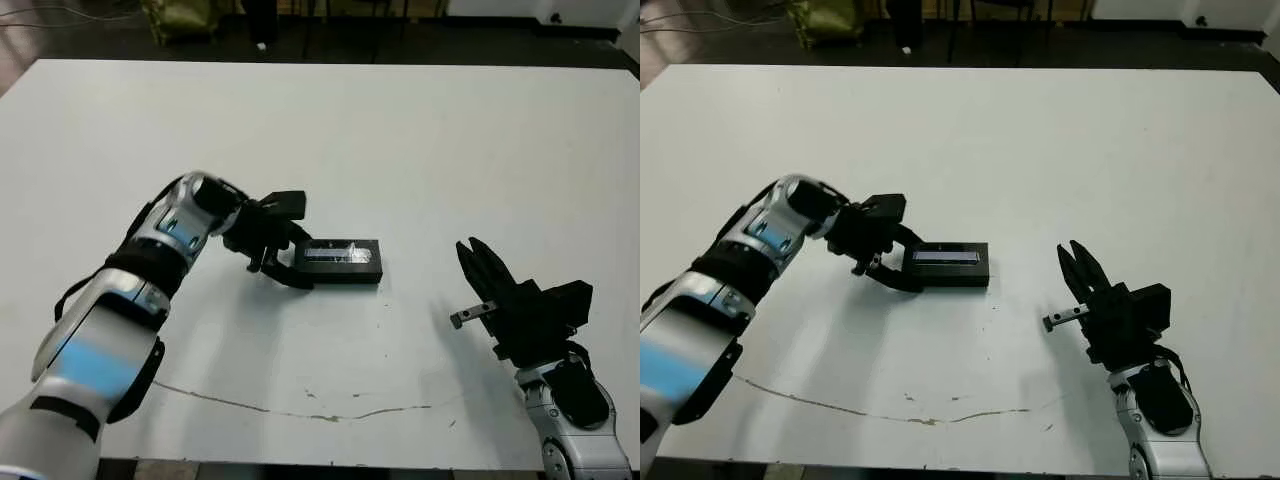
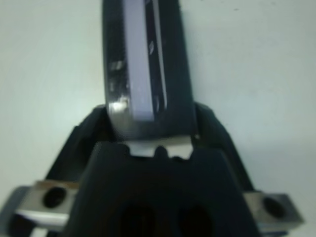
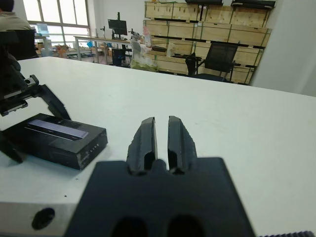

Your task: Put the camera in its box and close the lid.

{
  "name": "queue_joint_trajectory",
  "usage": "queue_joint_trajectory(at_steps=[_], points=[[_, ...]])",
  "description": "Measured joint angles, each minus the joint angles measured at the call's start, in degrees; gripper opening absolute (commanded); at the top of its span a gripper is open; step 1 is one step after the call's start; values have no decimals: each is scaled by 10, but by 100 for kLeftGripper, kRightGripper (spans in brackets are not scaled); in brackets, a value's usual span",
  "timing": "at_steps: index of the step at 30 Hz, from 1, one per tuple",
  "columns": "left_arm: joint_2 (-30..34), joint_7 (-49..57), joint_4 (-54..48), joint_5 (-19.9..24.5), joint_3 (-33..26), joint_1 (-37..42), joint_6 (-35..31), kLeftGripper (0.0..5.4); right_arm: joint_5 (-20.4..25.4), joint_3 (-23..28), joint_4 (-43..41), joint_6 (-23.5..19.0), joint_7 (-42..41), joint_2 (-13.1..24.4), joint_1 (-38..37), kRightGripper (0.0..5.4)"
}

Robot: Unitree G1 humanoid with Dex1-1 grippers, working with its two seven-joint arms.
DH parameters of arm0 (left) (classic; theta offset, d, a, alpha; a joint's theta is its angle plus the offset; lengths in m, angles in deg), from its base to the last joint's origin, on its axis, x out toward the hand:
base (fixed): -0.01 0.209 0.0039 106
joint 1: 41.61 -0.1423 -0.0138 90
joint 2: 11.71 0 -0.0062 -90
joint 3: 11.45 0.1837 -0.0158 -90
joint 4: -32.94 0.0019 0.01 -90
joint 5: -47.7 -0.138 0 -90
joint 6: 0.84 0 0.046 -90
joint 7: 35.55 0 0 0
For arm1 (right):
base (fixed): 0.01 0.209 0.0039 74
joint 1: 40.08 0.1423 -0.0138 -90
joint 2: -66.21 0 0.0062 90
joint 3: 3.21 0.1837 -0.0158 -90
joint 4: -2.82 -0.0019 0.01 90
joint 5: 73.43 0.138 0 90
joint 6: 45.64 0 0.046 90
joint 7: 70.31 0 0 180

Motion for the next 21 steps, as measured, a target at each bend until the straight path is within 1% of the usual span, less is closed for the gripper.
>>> queue_joint_trajectory(at_steps=[5, 10, 14, 19, 21], points=[[1, -4, 1, 0, 1, 0, -5, 539, 2, 1, 0, 0, 0, 0, 0, 0], [8, -9, -1, 0, 5, -1, 11, 539, 2, 0, -2, 0, 0, 0, -1, 0], [10, -16, 9, 3, 5, -1, -5, 539, 2, 0, -4, -4, 0, 0, -2, 0], [14, -12, 12, 11, -4, -9, -5, 539, 2, 0, 0, 0, -2, 0, -2, 0], [17, -3, 3, 16, -13, -19, 5, 539, 2, 0, 1, 0, -2, 0, -2, 0]])
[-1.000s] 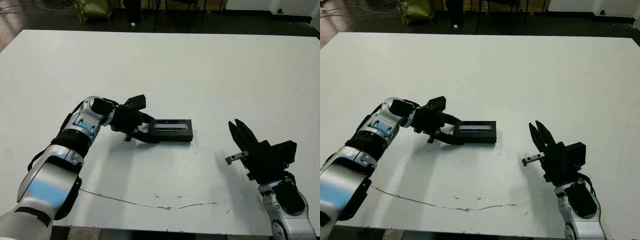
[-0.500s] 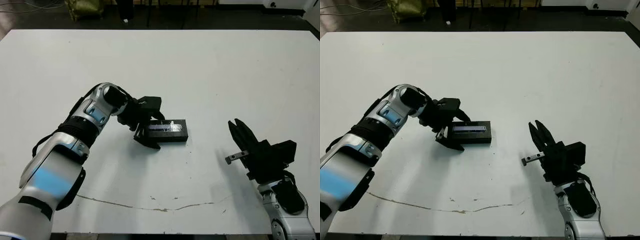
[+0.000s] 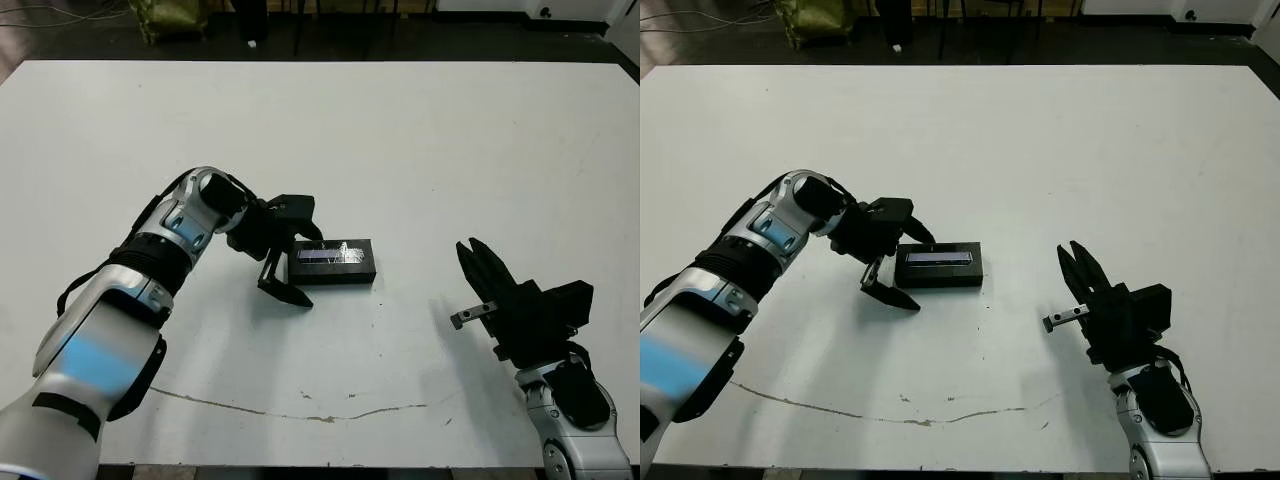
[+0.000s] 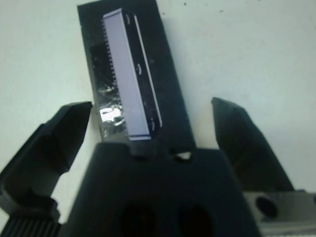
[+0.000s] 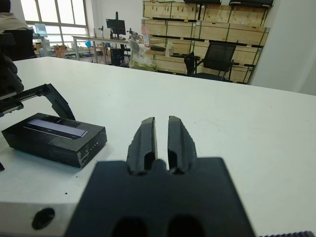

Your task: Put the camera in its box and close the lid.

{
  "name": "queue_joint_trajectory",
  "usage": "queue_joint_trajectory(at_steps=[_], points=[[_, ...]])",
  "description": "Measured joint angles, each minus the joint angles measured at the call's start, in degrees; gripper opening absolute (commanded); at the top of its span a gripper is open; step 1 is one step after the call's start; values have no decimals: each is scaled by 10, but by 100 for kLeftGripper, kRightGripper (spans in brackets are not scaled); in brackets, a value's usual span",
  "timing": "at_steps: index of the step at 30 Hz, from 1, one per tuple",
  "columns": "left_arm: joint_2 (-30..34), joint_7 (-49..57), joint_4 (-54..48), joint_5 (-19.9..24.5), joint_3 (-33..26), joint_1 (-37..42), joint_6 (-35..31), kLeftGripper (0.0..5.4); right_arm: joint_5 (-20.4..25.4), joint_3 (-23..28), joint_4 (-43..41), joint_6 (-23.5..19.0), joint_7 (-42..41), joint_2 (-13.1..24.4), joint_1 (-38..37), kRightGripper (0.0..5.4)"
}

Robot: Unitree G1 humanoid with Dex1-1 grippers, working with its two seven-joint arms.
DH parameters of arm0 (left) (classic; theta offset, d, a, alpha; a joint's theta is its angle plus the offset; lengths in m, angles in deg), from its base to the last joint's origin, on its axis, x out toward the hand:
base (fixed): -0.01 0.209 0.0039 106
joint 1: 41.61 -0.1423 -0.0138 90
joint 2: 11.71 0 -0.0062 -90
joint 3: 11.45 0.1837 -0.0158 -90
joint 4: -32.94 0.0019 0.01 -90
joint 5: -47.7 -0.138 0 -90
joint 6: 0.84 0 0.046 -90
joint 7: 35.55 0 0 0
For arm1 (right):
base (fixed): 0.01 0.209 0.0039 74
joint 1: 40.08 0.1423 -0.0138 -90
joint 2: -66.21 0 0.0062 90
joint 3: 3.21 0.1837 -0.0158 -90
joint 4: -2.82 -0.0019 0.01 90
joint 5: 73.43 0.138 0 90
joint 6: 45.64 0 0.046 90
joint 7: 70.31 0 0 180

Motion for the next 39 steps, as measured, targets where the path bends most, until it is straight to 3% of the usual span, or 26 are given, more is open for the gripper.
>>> queue_joint_trajectory(at_steps=[16, 32, 39], points=[[0, 120, -78, 60, -81, -98, -18, 539, -3, -2, -10, -11, 7, 0, -7, 0], [-1, 32, -97, 86, -75, -101, -48, 539, -1, -3, -4, -11, 9, 0, -7, 0], [1, 44, -133, 88, -76, -109, -51, 539, -1, -3, -4, -11, 9, 0, -7, 0]])
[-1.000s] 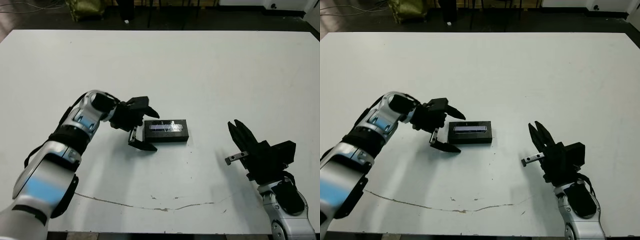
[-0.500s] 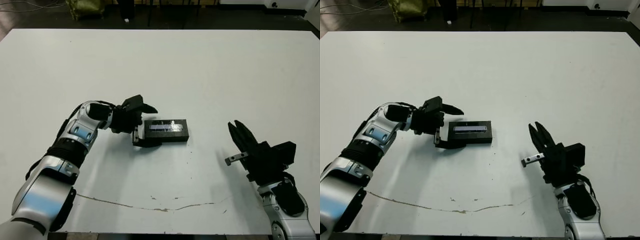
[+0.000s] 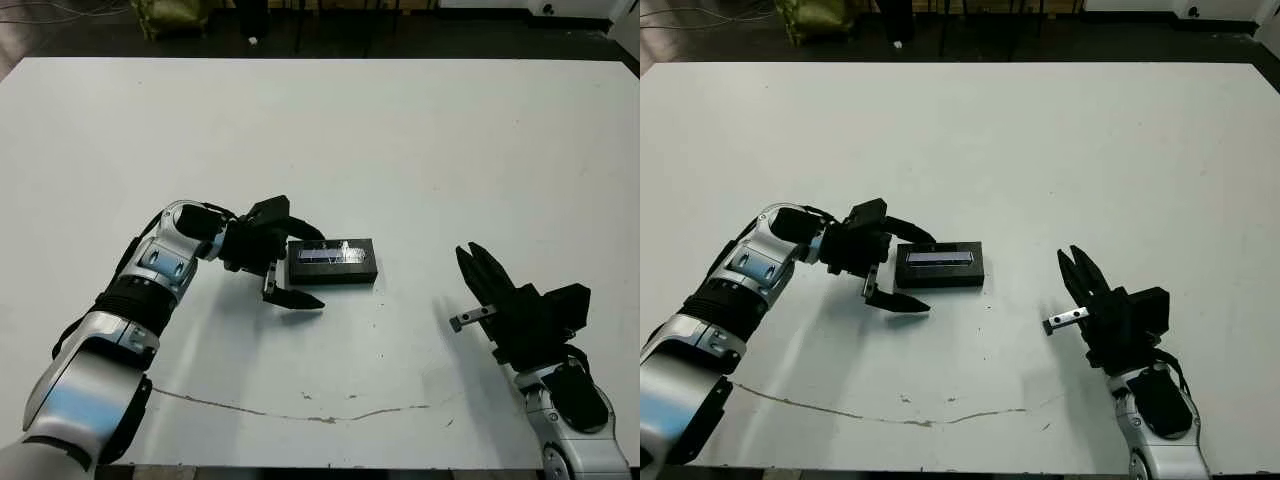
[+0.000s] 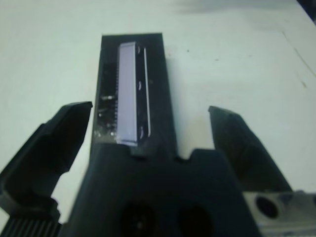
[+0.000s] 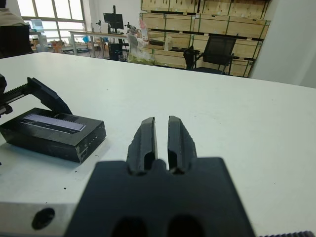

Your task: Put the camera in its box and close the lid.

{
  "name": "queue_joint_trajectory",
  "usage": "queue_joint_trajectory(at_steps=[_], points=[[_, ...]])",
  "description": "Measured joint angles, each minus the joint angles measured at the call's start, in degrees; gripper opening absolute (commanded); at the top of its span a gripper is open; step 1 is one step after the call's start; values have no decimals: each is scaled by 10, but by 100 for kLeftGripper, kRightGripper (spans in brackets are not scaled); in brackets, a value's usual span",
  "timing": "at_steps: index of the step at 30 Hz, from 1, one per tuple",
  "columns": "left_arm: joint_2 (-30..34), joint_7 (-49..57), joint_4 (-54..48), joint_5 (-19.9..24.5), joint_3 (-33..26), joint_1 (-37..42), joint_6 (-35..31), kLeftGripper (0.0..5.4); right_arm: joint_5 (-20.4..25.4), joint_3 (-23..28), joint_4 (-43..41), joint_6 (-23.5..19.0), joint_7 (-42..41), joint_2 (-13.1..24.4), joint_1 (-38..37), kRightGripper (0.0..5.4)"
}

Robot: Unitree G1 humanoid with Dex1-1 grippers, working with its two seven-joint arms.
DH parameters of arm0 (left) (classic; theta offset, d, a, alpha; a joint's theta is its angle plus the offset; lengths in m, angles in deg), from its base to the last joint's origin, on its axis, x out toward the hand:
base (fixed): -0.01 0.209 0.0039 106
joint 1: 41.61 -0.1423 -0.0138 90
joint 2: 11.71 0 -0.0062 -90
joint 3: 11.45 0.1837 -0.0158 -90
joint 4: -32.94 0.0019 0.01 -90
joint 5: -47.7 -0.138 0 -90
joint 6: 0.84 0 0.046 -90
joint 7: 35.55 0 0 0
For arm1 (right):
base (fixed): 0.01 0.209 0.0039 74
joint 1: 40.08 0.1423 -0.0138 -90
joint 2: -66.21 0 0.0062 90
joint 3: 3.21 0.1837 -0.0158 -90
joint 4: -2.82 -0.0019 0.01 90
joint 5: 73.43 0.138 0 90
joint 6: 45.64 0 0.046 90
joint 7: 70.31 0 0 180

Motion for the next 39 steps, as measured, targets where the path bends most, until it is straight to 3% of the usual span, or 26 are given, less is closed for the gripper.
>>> queue_joint_trajectory(at_steps=[14, 17, 22, 28, 33, 39], points=[[-4, 92, -49, 13, -25, -44, 24, 539, -7, -3, -7, -6, 7, 0, -6, 0], [-6, 93, -76, 37, -33, -56, 16, 539, -7, -4, -7, -6, 7, -1, -6, 0], [-24, 134, -170, 109, -70, -103, -73, 529, -7, -6, -11, -6, 8, -1, -7, 0], [-47, 294, -344, 138, -115, -191, -157, 404, -6, -5, -4, 0, 3, -1, -5, 0], [-64, 434, -474, 109, -114, -262, -207, 281, -6, -6, 5, 7, 0, -2, -4, 0], [-89, 525, -528, 75, -78, -303, -235, 135, -1, -8, 11, 16, -3, -6, -3, 0]])
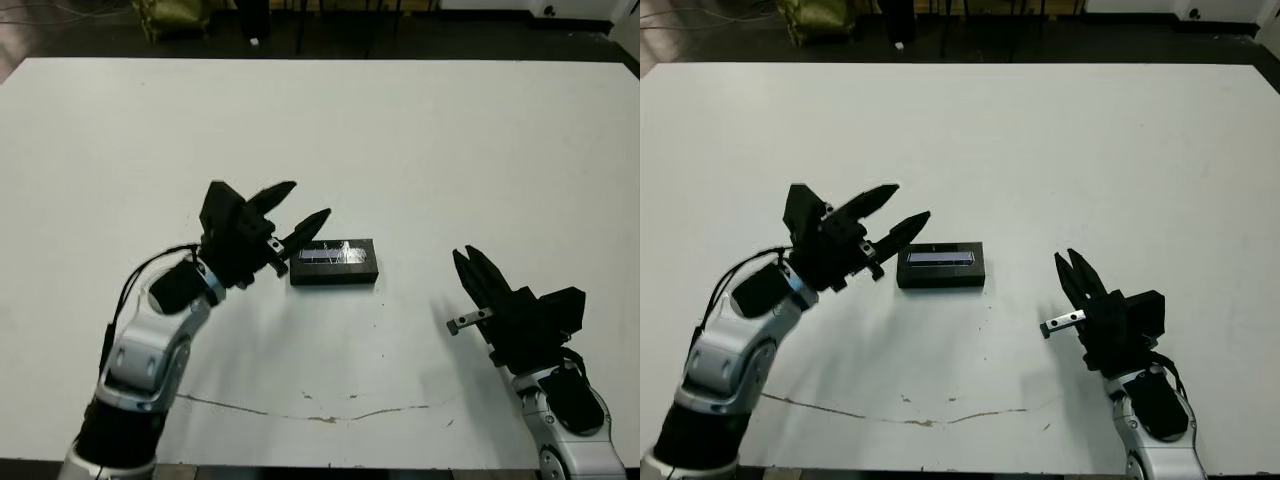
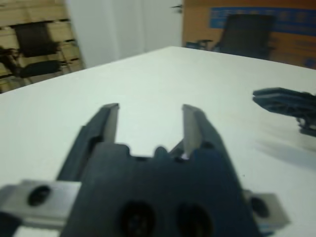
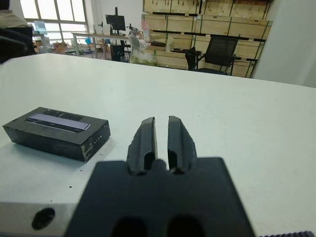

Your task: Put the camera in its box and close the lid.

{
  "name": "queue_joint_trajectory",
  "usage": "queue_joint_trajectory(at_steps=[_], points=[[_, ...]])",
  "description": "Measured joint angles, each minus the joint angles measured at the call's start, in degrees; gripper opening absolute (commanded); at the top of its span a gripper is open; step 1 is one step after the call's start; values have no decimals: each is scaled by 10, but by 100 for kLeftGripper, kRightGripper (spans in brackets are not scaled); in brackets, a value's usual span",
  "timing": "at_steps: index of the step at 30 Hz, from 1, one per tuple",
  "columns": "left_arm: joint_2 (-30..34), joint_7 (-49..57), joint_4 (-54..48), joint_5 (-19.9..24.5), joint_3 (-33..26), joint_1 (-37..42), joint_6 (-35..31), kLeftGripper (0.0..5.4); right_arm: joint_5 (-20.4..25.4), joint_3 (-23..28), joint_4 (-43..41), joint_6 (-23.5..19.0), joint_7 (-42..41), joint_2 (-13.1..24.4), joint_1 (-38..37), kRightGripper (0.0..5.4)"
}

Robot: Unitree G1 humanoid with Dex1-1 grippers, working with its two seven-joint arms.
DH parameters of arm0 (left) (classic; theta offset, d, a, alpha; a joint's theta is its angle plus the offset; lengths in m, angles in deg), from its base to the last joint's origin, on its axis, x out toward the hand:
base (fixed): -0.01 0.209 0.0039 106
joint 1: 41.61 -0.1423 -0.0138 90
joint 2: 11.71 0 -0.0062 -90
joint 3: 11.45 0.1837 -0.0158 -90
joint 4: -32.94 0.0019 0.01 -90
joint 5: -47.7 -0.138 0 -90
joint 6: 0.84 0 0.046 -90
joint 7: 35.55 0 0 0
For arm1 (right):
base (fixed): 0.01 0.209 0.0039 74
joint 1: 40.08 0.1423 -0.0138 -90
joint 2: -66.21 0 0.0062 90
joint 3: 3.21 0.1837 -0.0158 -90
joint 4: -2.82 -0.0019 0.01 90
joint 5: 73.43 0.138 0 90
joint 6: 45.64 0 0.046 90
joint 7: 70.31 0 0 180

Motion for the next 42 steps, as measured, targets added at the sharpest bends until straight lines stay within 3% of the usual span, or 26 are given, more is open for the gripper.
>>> queue_joint_trajectory(at_steps=[6, 14, 22, 28, 42], points=[[-28, 56, -2, -34, 50, -15, -17, 3, -1, -1, 0, 0, 0, 0, -1, 0], [-56, 106, 20, -94, 110, -13, -25, 3, -2, -2, -1, 3, 1, -2, -1, 0], [-98, 133, 73, -107, 127, -12, -38, 3, -1, -4, 6, 19, -1, -2, 1, 0], [-99, 142, 113, -127, 136, -12, -8, 3, -3, -7, 5, 19, 0, -2, 1, 0], [-98, 117, 120, -107, 115, -9, -42, 3, -7, -9, -2, 10, 4, -2, -2, 0]])
